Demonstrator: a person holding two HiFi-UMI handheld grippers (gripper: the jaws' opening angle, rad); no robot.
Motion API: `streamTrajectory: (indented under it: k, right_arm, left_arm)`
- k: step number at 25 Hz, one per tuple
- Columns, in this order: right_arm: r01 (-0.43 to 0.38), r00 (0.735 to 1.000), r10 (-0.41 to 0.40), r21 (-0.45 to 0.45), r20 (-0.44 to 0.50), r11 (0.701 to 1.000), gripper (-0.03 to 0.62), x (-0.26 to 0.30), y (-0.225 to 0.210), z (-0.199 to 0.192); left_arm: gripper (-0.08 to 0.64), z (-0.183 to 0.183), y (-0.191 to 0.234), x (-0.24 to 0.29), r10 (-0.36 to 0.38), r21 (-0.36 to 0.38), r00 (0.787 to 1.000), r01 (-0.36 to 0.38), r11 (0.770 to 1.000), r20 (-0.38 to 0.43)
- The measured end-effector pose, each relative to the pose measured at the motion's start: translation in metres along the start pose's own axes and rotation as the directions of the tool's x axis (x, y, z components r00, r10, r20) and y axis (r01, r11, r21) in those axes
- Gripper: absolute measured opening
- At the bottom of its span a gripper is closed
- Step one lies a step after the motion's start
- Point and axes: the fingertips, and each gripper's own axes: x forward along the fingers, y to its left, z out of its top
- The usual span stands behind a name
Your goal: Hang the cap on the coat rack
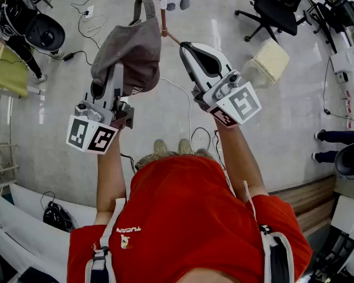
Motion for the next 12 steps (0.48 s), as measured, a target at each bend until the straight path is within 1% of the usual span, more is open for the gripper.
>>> streamTrajectory:
  k: [3,7,12]
  right_arm:
    - [-0.004,1.000,0.004,0.043,0.004,0.999,0.023,0.001,0.004,-0.006]
    - [0.021,1.000,-0.022,0.077,0.001,0.997,0.023,0.011,0.007,-0.018]
    - [0.038,0.999,-0.037,0.081,-0.021,0.996,0.023,0.030,0.015,-0.035]
  left_arm:
    - [0.021,-0.003,0.007,-0.006,0.007,-0.003,1.000,-0.007,1.000,-0.008]
    - [0.021,-0.004,0.030,-0.015,0.017,-0.007,1.000,-0.017,1.000,-0.022]
    - [0.021,-0.006,0.065,-0.023,0.015,-0.002,0.999,-0.015,1.000,-0.036]
